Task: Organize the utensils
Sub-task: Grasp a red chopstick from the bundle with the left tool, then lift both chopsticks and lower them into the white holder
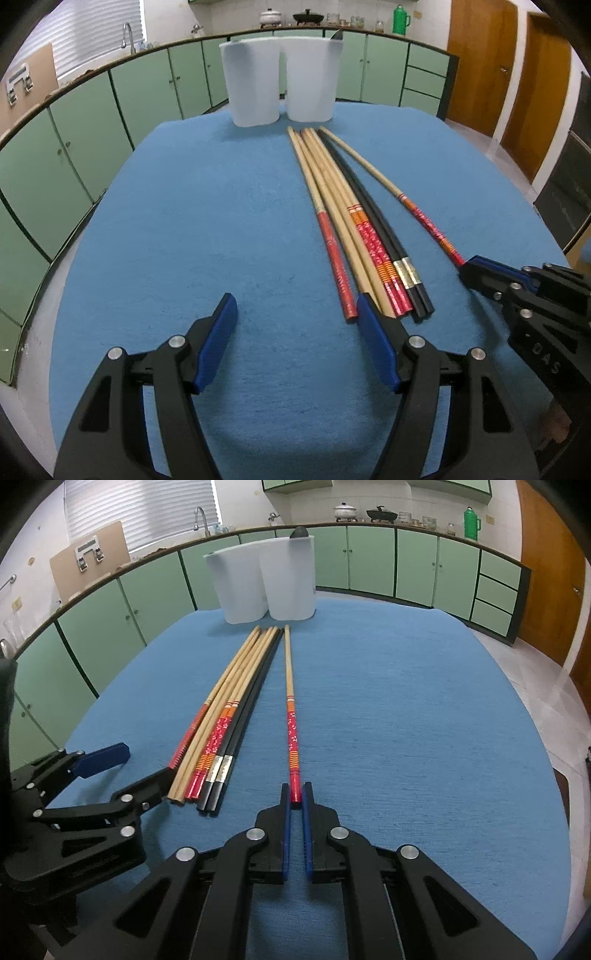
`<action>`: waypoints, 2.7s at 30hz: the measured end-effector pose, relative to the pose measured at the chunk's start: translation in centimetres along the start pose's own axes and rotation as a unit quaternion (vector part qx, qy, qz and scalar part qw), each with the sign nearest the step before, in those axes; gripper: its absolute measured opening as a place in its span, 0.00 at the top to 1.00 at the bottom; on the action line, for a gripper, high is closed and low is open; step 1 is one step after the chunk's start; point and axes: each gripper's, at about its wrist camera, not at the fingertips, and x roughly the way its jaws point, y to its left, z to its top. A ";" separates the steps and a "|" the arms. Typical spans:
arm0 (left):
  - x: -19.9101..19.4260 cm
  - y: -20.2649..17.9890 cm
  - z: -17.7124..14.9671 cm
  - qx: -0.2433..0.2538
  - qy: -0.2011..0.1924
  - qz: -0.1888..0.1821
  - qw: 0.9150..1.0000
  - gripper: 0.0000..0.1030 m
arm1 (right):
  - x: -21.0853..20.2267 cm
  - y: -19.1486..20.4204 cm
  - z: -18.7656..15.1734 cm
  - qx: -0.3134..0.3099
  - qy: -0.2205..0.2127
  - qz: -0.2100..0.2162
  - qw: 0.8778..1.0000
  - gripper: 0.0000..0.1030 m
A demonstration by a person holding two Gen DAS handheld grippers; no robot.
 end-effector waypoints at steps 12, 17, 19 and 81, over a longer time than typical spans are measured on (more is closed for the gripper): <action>-0.1 -0.7 0.3 -0.008 -0.004 0.013 1.000 0.62 | 0.2 -0.2 -0.1 0.006 0.002 0.017 1.000 0.93; -0.1 -1.5 0.4 0.004 -0.008 0.007 1.000 0.87 | 0.2 -0.1 -0.1 0.004 0.002 0.019 1.000 0.94; -0.1 -1.5 0.4 0.003 -0.008 0.003 1.000 0.94 | 0.1 -0.3 -0.1 0.009 0.001 0.025 1.000 0.94; -18.4 2.8 26.8 0.000 -0.343 -0.033 0.939 0.95 | -15.9 -1.2 32.4 -0.047 -0.257 0.074 0.963 0.95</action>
